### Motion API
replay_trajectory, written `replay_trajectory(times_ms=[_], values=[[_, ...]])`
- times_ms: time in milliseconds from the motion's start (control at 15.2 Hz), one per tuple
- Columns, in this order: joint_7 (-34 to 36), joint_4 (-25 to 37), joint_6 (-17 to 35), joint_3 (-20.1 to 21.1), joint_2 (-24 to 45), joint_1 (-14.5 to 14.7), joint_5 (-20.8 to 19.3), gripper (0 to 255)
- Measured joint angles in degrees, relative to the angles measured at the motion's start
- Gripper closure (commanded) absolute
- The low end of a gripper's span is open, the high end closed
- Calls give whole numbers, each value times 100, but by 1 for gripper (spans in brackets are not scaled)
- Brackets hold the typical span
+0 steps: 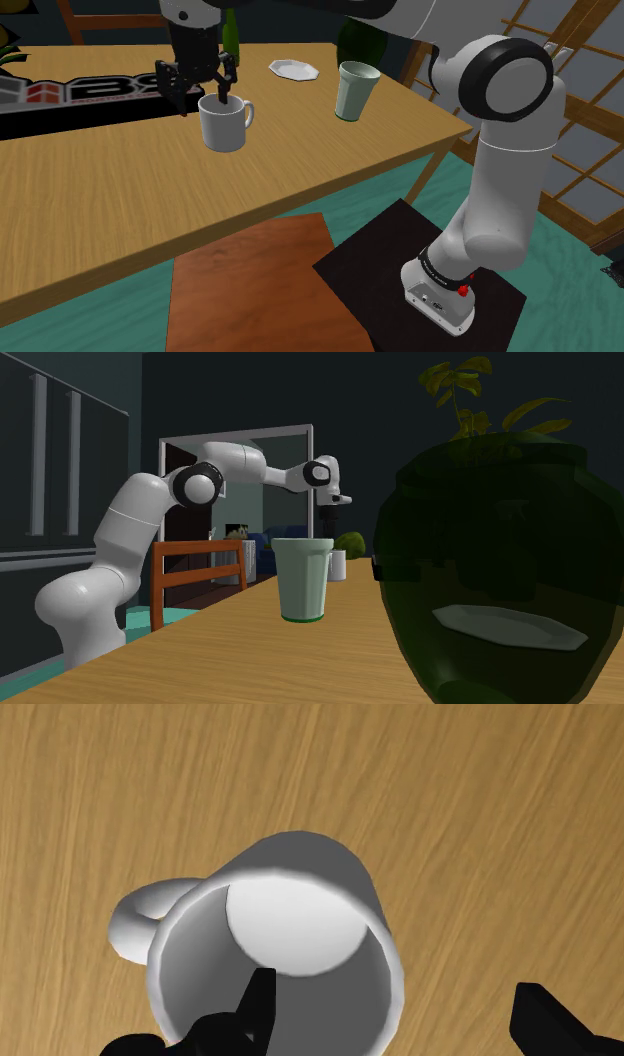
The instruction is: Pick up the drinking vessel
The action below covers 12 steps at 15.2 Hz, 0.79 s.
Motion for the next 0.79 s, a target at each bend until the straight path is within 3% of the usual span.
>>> replay_trajectory(times_ms=[264, 330, 792], values=[[18, -451, 369, 1, -81, -70, 33, 0], [17, -475, 391, 0, -85, -75, 35, 255], [15, -496, 412, 0, -89, -81, 36, 255]])
